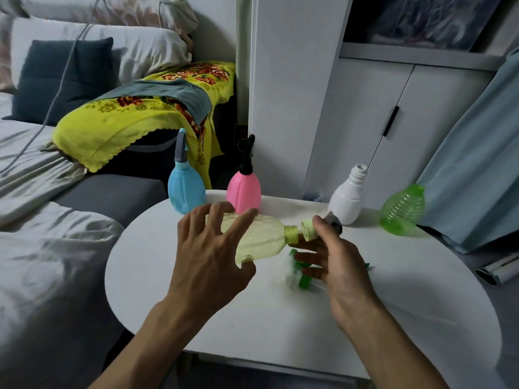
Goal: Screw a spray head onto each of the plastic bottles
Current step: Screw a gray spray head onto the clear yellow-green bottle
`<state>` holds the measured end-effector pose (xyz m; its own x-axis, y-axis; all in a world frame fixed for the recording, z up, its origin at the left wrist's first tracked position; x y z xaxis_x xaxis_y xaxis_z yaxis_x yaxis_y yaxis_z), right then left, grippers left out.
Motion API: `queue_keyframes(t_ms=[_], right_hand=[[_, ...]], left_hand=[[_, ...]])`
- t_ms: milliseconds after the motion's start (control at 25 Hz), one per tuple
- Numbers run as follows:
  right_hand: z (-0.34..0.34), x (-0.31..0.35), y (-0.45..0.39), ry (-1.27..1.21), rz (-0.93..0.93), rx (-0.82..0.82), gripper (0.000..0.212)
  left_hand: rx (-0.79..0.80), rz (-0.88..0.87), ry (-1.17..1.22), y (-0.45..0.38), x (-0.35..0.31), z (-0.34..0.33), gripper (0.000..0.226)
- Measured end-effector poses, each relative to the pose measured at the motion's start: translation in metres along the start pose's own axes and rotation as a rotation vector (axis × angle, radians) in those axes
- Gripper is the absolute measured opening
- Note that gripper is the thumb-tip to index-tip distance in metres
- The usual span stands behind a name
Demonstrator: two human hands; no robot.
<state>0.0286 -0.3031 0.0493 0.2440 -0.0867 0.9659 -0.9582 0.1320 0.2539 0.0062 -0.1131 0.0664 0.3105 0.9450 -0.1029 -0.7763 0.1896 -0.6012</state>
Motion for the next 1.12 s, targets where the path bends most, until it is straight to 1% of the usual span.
queue_keyframes(t_ms=[80,200,280,320,400,440,480,520,600,680,760,880,960,1080,1120], right_hand=[[0.003,0.003,0.0,0.046,-0.007,0.002,0.043],[0.012,0.009,0.001,0.213,-0.033,-0.005,0.056],[0.02,0.012,-0.001,0.299,-0.032,-0.028,0.061],[0.023,0.014,-0.003,0.357,0.013,-0.058,0.061],[0.029,0.016,-0.006,0.503,0.162,-0.148,0.069],[0.03,0.018,-0.006,0.545,0.243,-0.148,0.07],[0.028,0.02,-0.005,0.547,0.329,-0.092,0.063],[0.025,0.022,-0.001,0.501,0.406,0.011,0.053],[0.02,0.024,0.004,0.414,0.472,0.209,0.039],[0.02,0.021,0.004,0.441,0.527,0.313,0.029],[0.021,0.02,0.003,0.517,0.564,0.366,0.027],[0.026,0.019,0.0,0.471,0.546,0.439,0.029],[0.03,0.022,-0.001,0.483,0.59,0.434,0.032],[0.029,0.025,0.0,0.609,0.684,0.409,0.035],[0.028,0.025,0.0,0.616,0.697,0.395,0.035]], left_hand=[[-0.013,-0.012,0.003,0.0,0.0,0.001,0.082],[-0.023,-0.012,0.007,0.0,0.002,0.003,0.08],[-0.021,-0.016,-0.007,-0.001,0.004,0.004,0.079],[-0.016,-0.019,-0.011,-0.001,0.005,0.005,0.079],[-0.003,-0.027,-0.012,0.0,0.003,0.004,0.078],[0.008,-0.029,-0.005,0.0,0.002,0.004,0.078],[0.018,-0.032,0.004,0.001,0.001,0.003,0.078],[0.027,-0.032,0.012,0.001,0.0,0.004,0.079],[0.048,-0.024,0.015,-0.001,0.003,0.005,0.081],[0.069,-0.038,0.023,-0.002,0.007,0.007,0.08],[0.084,-0.082,0.035,-0.002,0.009,0.007,0.079],[0.102,-0.119,0.046,0.001,0.009,0.007,0.078],[0.122,-0.124,0.064,0.002,0.007,0.007,0.077],[0.166,-0.111,0.077,0.004,0.005,0.006,0.077],[0.176,-0.102,0.088,0.004,0.004,0.006,0.077]])
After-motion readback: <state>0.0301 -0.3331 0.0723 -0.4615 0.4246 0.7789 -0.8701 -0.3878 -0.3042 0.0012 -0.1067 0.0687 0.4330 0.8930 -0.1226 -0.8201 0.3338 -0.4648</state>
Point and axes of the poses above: each hand's wrist, its own y-axis away from the middle knuckle, its own z-axis out of the back of the hand, x = y × z, the point moved 3 cm from there along -y, towards the middle knuckle, and after that the axes turned 5 degrees about -z, right-handed, at the moved point
